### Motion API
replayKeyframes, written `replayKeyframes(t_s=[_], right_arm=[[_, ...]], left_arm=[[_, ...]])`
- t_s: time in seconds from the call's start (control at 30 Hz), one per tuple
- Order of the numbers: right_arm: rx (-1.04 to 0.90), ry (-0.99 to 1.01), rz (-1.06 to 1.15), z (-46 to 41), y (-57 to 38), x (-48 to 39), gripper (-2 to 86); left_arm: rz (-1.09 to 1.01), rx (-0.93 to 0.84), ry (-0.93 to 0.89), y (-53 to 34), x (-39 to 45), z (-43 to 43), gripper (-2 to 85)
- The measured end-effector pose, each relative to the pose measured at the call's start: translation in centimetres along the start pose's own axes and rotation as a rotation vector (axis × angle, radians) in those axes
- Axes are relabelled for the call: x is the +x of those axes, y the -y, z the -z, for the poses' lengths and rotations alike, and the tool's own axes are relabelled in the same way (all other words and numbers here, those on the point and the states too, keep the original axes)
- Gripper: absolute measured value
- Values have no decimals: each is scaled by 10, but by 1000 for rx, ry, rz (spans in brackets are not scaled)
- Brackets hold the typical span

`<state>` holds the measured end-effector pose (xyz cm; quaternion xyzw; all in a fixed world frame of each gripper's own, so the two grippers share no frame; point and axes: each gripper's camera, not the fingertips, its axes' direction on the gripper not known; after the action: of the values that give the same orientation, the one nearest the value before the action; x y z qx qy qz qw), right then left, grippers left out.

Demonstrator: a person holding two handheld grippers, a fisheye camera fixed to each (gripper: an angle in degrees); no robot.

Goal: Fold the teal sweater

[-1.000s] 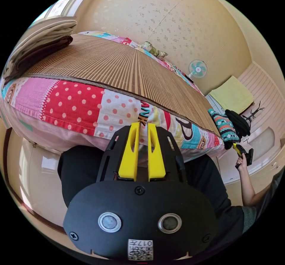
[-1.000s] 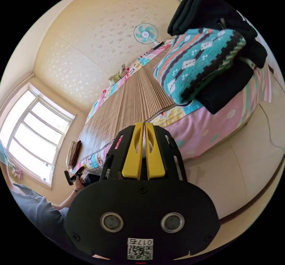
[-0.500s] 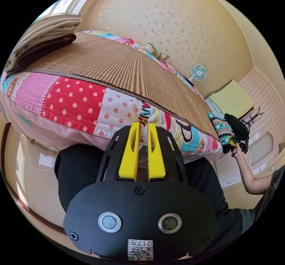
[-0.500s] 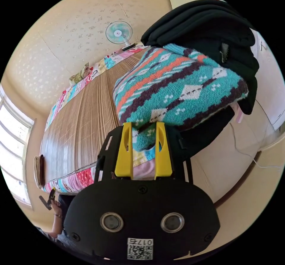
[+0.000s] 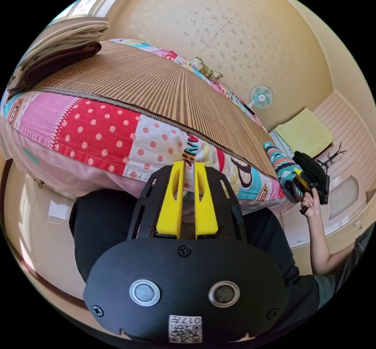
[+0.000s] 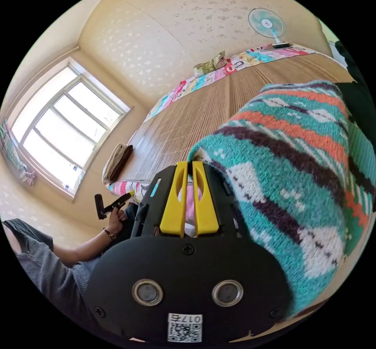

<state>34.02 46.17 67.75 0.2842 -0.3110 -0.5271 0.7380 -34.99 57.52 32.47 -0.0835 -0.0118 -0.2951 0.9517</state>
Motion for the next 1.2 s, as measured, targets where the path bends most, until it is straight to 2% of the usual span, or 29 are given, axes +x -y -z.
replayKeyframes(t_s=[0.07,0.17,0.23,0.3,0.37,0.47,0.57,0.63,0.7,0.83,0.93,1.07,1.2], right_arm=[[-104,-126,95,-30,-18,-38,22],[-169,-252,226,-24,-25,-73,17],[-127,-240,301,4,-22,-87,15],[0,-268,314,44,-18,-86,16],[154,-376,211,89,-9,-55,26],[166,-491,-20,102,5,19,79],[43,-367,-155,73,13,87,135],[-43,-259,-221,46,15,116,137],[-38,-167,-256,38,13,126,127],[99,32,-57,43,15,72,80],[54,135,124,18,23,11,73],[-160,-22,408,-66,4,-88,73],[-330,-155,578,-159,-40,-133,74]], left_arm=[[-8,-2,4,2,1,-5,50],[-17,-3,6,5,2,-15,51],[-21,-2,3,8,2,-22,50],[-18,-2,-4,12,1,-30,49],[-9,0,-11,16,0,-37,49],[8,4,-23,21,0,-48,48],[12,5,-24,26,2,-59,48],[14,5,-27,30,4,-65,48],[16,4,-34,34,5,-74,48],[20,4,-45,41,7,-86,48],[24,7,-46,47,10,-95,48],[25,8,-47,55,14,-107,48],[24,9,-50,64,17,-116,47]])
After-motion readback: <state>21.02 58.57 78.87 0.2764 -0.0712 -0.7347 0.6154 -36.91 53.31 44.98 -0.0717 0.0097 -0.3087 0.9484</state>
